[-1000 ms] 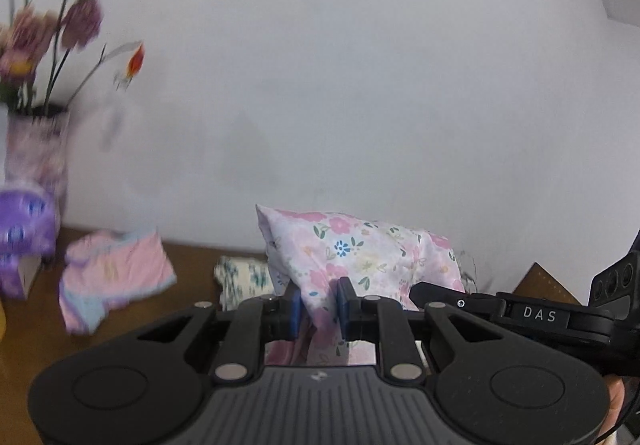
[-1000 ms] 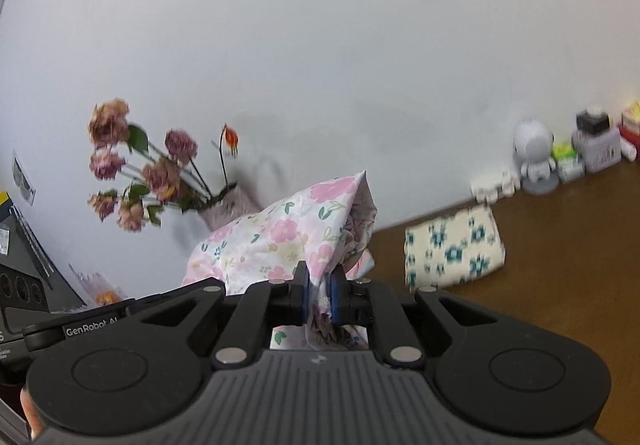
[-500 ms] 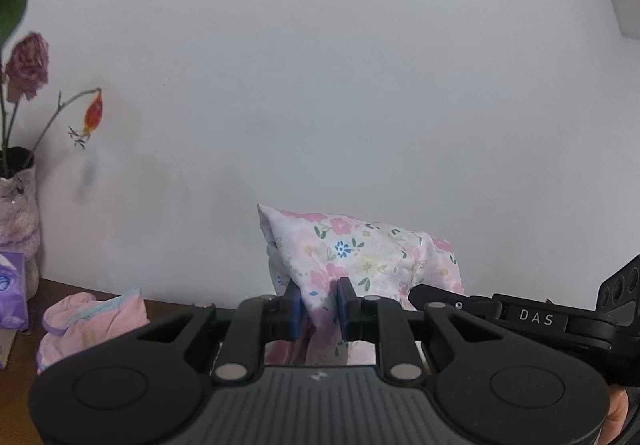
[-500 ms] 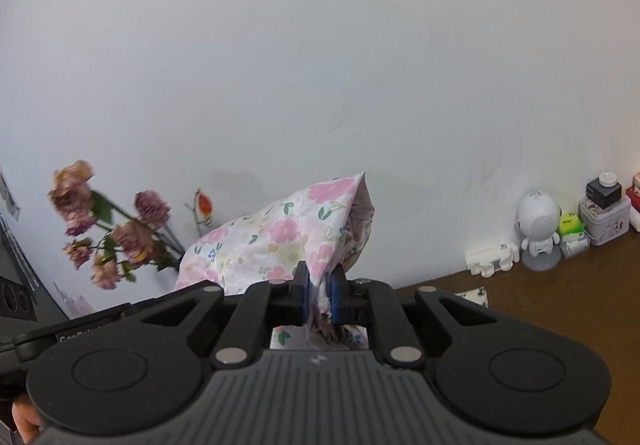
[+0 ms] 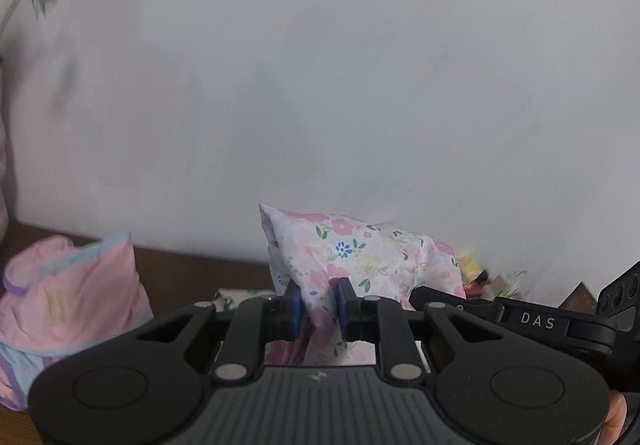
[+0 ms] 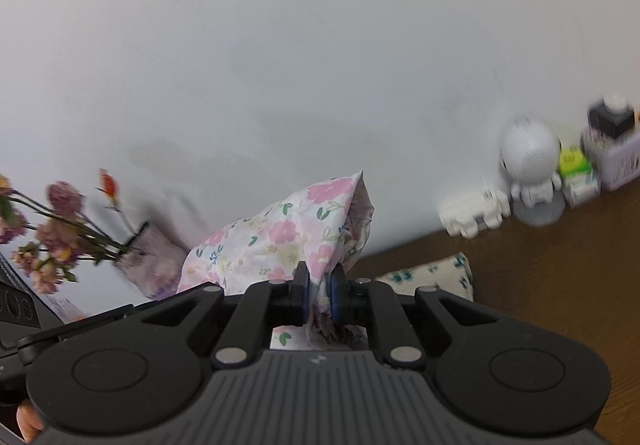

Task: Fold clothes
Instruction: 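Carry the dress stack with both grippers toward the cream green-flowered cloth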

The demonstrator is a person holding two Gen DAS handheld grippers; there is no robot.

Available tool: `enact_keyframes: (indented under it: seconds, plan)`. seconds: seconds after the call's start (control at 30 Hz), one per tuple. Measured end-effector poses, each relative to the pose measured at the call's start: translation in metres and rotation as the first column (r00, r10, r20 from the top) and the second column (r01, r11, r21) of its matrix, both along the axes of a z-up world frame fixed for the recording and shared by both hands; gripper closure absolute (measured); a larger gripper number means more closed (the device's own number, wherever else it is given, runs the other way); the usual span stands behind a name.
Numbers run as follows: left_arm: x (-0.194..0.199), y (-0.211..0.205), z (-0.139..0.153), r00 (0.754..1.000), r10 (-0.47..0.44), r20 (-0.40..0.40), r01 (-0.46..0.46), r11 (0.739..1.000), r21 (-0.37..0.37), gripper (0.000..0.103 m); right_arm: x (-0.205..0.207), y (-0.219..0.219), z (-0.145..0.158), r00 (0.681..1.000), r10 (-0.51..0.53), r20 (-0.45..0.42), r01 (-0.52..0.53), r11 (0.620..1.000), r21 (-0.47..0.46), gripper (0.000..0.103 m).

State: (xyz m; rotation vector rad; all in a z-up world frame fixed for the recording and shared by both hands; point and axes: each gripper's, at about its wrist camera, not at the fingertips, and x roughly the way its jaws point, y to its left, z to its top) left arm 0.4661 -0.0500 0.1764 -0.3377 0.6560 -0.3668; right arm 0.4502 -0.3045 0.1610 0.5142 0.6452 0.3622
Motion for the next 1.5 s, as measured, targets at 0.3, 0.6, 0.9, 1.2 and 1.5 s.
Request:
enact_keyframes:
  seconds: [0.3, 0.6, 0.9, 1.2, 1.5]
  plan:
    - [0.041, -0.009, -0.057, 0.997, 0.006, -0.081, -0.004, 1.000, 0.028, 0.087, 0.036, -0.013, -0.061, 0.996, -0.015, -0.084, 0.017, 1.000, 0.023, 0.094]
    - [0.069, -0.011, -0.092, 0.991, 0.028, -0.131, -0.022, 0.999, 0.043, 0.087, 0.066, -0.019, -0.102, 0.989, -0.012, -0.146, 0.020, 0.998, 0.057, 0.094]
    - [0.078, -0.012, -0.106, 0.986, 0.047, -0.158, -0.041, 0.998, 0.038, 0.087, 0.082, -0.020, -0.121, 0.986, -0.010, -0.167, 0.021, 0.998, 0.064, 0.093]
    - [0.082, -0.010, -0.114, 0.983, 0.052, -0.177, -0.048, 0.998, 0.027, 0.085, 0.089, -0.025, -0.133, 0.983, -0.014, -0.185, 0.033, 0.995, 0.098, 0.093]
    - [0.074, 0.000, -0.107, 0.989, 0.065, -0.132, -0.059, 0.997, 0.050, 0.065, 0.086, -0.042, -0.125, 0.986, -0.048, -0.157, 0.072, 0.986, 0.150, 0.073]
